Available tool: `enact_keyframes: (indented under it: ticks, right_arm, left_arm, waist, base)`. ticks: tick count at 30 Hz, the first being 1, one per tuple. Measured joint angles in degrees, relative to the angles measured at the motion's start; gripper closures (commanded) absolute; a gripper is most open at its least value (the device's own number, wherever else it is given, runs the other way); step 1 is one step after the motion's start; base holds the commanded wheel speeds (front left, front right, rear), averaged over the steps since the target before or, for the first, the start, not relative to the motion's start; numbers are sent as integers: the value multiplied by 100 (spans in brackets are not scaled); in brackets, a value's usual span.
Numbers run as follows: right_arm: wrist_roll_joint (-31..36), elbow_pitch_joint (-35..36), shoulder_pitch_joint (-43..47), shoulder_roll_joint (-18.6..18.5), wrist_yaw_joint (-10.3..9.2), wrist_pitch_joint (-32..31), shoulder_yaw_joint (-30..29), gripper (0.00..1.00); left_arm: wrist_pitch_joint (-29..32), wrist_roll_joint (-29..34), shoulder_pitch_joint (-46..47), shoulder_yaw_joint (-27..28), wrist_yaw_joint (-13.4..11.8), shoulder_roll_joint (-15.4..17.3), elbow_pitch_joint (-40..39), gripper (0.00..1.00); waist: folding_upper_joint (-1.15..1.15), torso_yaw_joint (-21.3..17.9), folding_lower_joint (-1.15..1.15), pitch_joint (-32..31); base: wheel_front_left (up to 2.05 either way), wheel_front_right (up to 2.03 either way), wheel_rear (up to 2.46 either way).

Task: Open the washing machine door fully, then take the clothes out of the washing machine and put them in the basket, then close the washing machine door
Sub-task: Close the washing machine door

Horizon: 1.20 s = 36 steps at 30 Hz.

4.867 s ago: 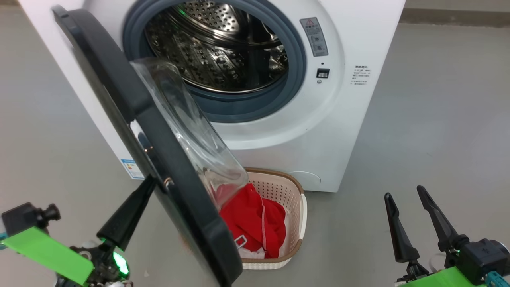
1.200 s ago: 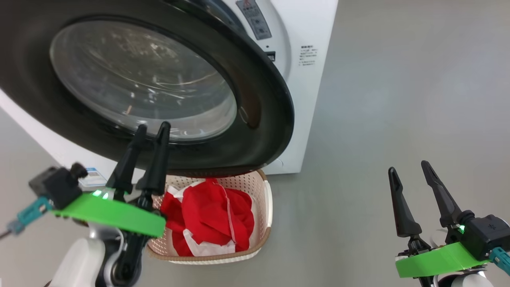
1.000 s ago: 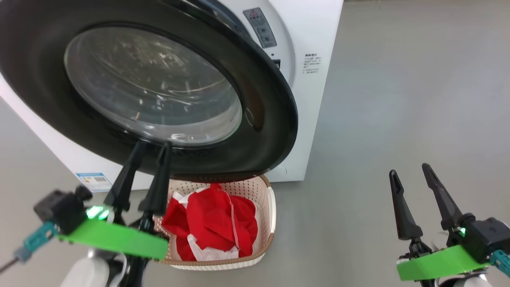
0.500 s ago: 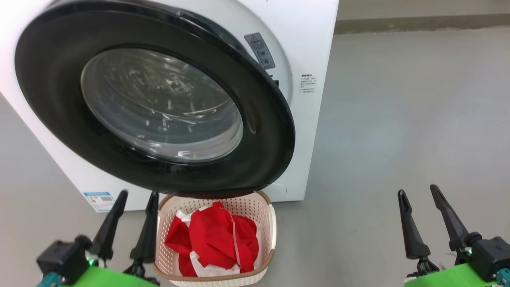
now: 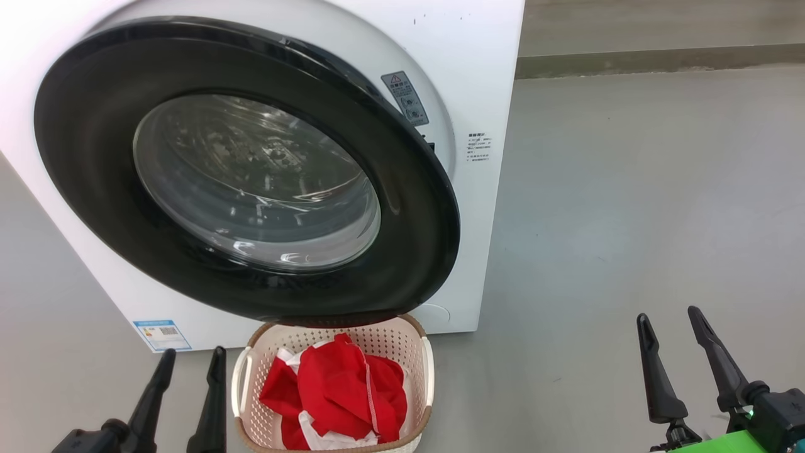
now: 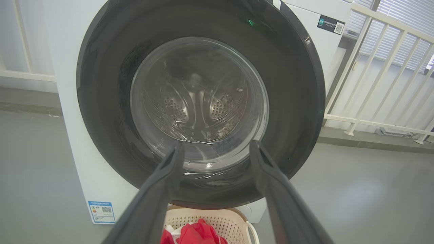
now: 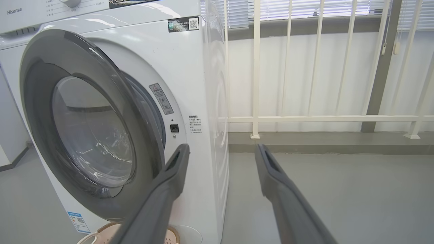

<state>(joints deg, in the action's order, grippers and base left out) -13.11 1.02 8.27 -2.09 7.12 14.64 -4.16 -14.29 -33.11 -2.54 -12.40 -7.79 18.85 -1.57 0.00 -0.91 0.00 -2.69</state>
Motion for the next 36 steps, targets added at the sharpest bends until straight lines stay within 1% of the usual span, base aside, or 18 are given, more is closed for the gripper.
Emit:
enact_keyframes:
  ticks: [7,15,16,17,19,20,22,30,36]
  right_arm:
    - [0,12,10,1,0,0,-25,0]
    - [2,12,10,1,0,0,-13,0]
    - [9,9,10,2,0,-1,1,11]
    - [18,2,10,2,0,0,11,48]
    - [37,-29,8,2,0,0,30,73]
    - [63,-45,6,1,0,0,55,84]
    - [83,-94,-18,2,1,0,114,100]
    - [255,-374,-502,-1,1,-1,348,100]
    - [375,-587,-1072,-16,1,0,579,100]
  left_arm:
    - [-1,136,-4,132,20,-48,-21,0]
    - [-1,238,-19,147,77,-144,-25,0]
    - [-1,237,-19,152,77,-171,-38,0]
    - [-1,235,-19,154,77,-200,-63,0]
    - [0,235,-18,148,77,-233,-124,0]
    - [3,235,-17,146,77,-232,-158,0]
    - [20,235,-14,130,77,-231,-244,0]
    - [213,236,14,26,18,-234,-588,0]
    - [218,272,156,-138,19,-281,-686,0]
  waist:
    - [0,-4,0,7]
    - [0,11,0,38]
    - [0,21,0,45]
    - [0,36,0,52]
    - [0,80,0,68]
    - [0,103,0,77]
    - [0,155,0,98]
    - [0,407,0,215]
    - [0,555,0,472]
  base:
    - [0,0,0]
    - [0,0,0]
    - [0,0,0]
    - [0,0,0]
    - [0,0,0]
    - [0,0,0]
    - [0,0,0]
    - [0,0,0]
    - [0,0,0]
